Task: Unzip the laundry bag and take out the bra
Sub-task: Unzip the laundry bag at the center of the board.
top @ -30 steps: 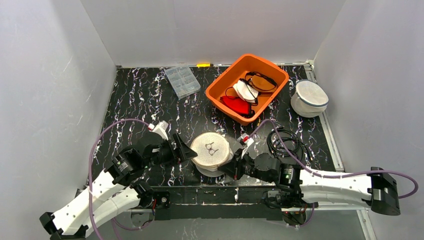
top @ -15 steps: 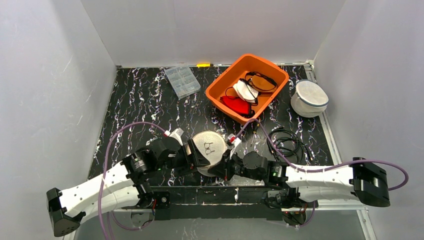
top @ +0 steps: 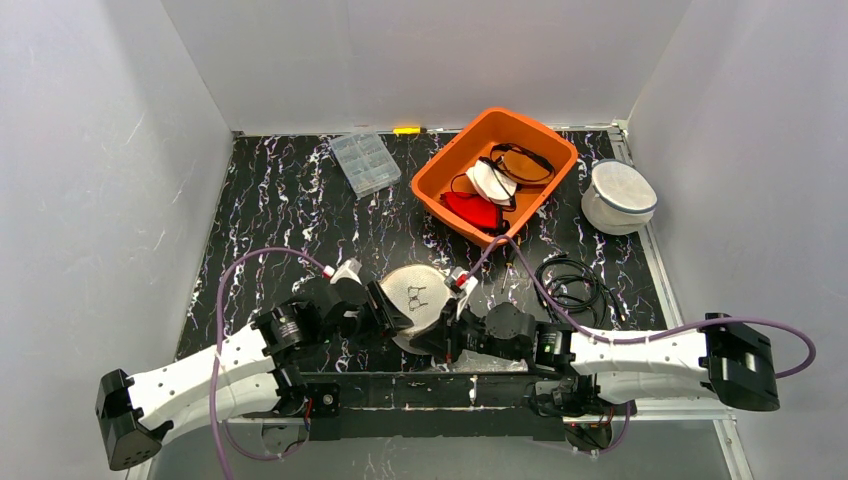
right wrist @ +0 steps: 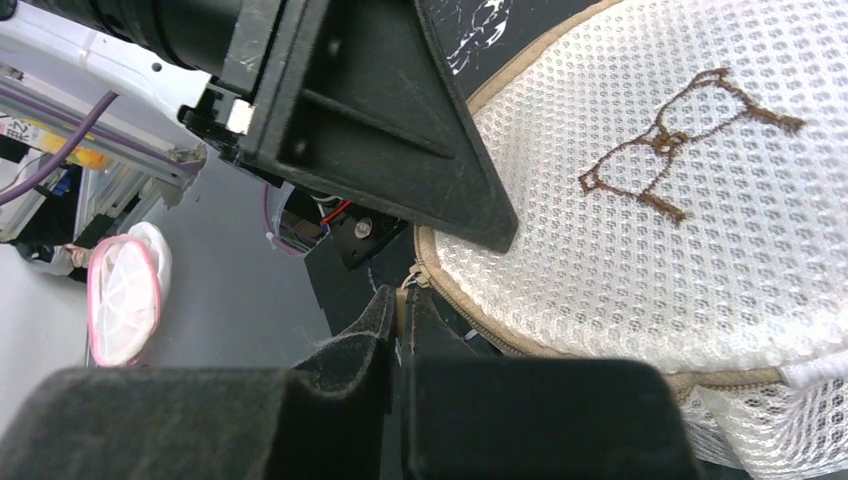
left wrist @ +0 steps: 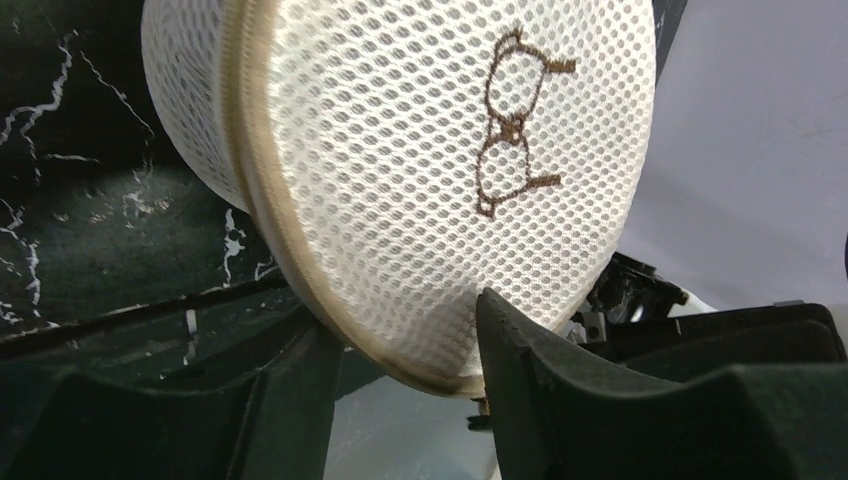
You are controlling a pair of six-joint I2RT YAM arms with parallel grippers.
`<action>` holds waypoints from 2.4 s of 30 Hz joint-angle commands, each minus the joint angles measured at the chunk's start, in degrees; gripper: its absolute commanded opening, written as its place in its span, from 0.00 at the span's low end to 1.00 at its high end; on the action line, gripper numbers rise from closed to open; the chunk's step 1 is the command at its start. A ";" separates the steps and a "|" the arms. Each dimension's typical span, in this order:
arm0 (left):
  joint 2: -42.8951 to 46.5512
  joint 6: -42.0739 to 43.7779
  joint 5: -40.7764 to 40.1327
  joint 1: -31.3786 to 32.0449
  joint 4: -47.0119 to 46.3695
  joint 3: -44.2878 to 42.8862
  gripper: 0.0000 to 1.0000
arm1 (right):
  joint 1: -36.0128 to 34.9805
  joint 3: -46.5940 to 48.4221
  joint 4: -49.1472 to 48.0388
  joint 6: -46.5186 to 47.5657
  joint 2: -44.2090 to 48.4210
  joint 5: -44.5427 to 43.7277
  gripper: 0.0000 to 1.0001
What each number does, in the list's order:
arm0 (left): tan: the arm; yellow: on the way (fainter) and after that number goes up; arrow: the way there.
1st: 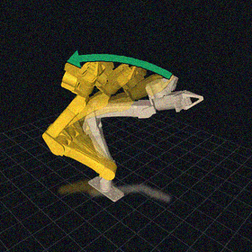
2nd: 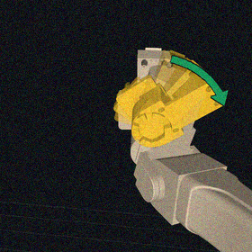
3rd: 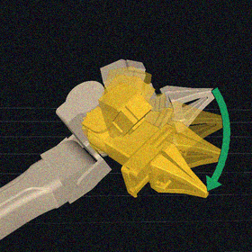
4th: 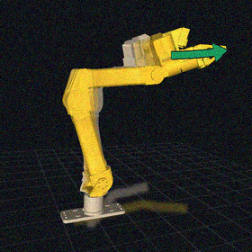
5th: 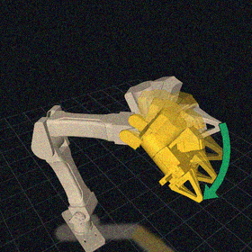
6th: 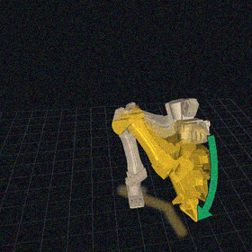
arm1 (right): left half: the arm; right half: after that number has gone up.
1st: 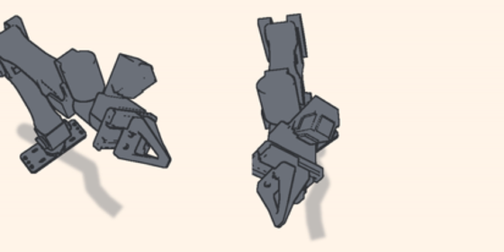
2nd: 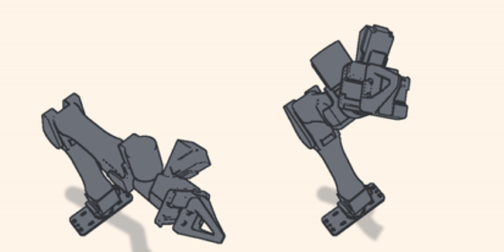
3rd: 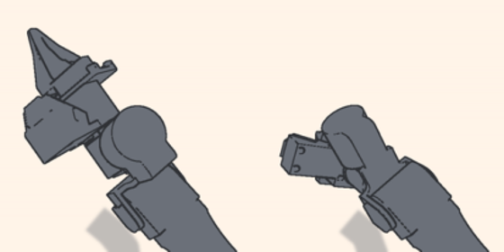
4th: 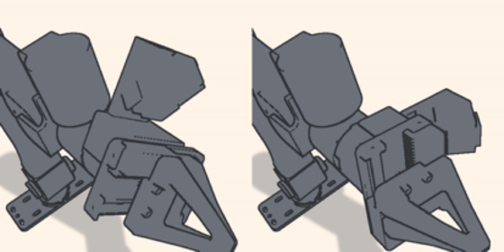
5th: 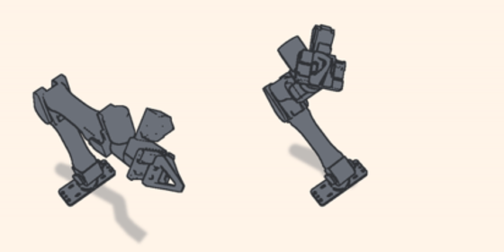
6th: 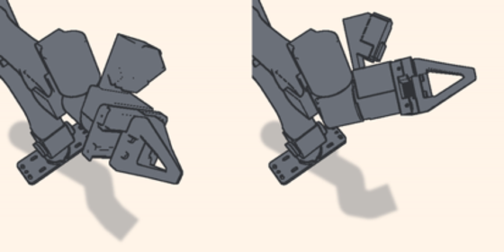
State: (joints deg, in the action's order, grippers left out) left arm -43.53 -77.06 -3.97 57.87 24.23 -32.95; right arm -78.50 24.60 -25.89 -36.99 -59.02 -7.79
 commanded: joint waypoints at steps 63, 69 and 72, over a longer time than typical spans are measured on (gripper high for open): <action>1.81 5.82 -0.69 -8.06 -4.00 -0.78 0.00 | -0.34 -3.29 20.06 -19.54 25.12 -15.96 0.72; 5.09 3.65 -2.30 -7.97 -6.75 2.58 0.00 | -0.41 -9.44 15.82 -29.33 29.56 -20.80 0.77; 6.42 2.54 -3.28 -8.03 -8.58 4.25 0.00 | -0.39 -10.07 12.89 -32.99 27.66 -21.98 0.76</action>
State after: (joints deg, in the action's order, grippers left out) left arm -39.16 -72.71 -4.23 50.06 18.52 -30.61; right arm -78.78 15.81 -7.90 -61.91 -29.76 -25.63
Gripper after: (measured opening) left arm 0.043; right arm 0.771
